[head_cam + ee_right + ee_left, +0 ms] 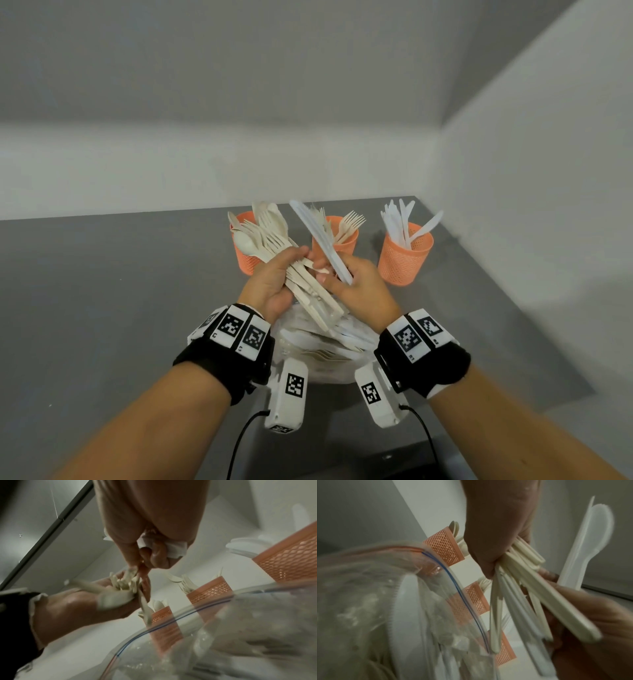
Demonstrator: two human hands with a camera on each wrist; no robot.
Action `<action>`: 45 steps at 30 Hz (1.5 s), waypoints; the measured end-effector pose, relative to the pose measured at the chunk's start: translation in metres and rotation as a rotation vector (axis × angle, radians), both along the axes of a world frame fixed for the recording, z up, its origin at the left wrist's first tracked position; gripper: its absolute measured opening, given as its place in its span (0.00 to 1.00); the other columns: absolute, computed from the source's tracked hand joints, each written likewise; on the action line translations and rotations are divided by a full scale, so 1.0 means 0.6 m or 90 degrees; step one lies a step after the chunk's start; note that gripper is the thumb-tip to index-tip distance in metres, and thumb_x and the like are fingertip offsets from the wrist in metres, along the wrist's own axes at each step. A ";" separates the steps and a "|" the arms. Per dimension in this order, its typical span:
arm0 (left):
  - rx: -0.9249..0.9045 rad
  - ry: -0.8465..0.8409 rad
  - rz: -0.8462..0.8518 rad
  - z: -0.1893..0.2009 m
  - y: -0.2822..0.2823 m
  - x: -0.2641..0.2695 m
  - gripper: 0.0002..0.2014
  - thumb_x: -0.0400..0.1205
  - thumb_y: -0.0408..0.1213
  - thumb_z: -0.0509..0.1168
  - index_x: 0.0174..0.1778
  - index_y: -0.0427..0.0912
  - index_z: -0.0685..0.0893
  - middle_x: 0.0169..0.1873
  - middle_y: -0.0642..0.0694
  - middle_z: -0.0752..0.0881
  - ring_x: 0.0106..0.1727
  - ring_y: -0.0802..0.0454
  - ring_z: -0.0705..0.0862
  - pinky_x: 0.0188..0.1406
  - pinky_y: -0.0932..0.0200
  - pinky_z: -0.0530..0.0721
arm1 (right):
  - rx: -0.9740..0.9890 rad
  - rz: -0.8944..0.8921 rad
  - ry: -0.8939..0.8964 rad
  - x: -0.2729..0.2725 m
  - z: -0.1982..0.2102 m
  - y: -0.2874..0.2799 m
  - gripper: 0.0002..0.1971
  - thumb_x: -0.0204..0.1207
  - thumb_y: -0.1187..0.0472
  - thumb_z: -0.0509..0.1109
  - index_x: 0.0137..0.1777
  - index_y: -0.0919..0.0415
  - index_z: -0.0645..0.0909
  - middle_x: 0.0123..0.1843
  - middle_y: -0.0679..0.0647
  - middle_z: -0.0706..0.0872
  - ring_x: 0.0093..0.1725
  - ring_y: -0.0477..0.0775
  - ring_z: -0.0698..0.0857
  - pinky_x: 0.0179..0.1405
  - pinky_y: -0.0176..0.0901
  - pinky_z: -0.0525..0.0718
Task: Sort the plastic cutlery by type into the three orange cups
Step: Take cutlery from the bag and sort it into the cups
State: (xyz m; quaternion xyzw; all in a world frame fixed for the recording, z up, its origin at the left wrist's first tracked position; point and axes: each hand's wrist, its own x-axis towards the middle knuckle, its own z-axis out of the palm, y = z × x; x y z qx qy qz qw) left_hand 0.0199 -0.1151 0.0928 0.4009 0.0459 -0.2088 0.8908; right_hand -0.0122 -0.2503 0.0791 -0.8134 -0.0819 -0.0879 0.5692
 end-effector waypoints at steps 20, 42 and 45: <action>-0.060 -0.054 0.246 -0.022 0.003 0.034 0.17 0.77 0.21 0.65 0.62 0.35 0.78 0.38 0.44 0.83 0.34 0.56 0.84 0.40 0.61 0.85 | 0.043 0.027 0.090 -0.031 -0.023 -0.031 0.04 0.75 0.72 0.67 0.46 0.65 0.77 0.35 0.50 0.82 0.27 0.39 0.82 0.32 0.23 0.78; -0.039 -0.041 0.282 -0.024 0.011 0.058 0.14 0.78 0.20 0.62 0.57 0.35 0.80 0.43 0.45 0.82 0.28 0.57 0.78 0.25 0.68 0.79 | -0.269 0.220 0.399 -0.011 -0.005 -0.159 0.03 0.83 0.62 0.59 0.48 0.58 0.74 0.29 0.51 0.74 0.24 0.46 0.72 0.26 0.37 0.75; -0.011 -0.044 0.223 -0.036 0.006 0.056 0.15 0.78 0.25 0.65 0.60 0.40 0.79 0.40 0.48 0.82 0.25 0.59 0.79 0.27 0.66 0.81 | -0.208 0.109 0.287 0.022 0.028 -0.187 0.04 0.83 0.62 0.59 0.53 0.56 0.75 0.29 0.51 0.75 0.24 0.45 0.73 0.26 0.34 0.75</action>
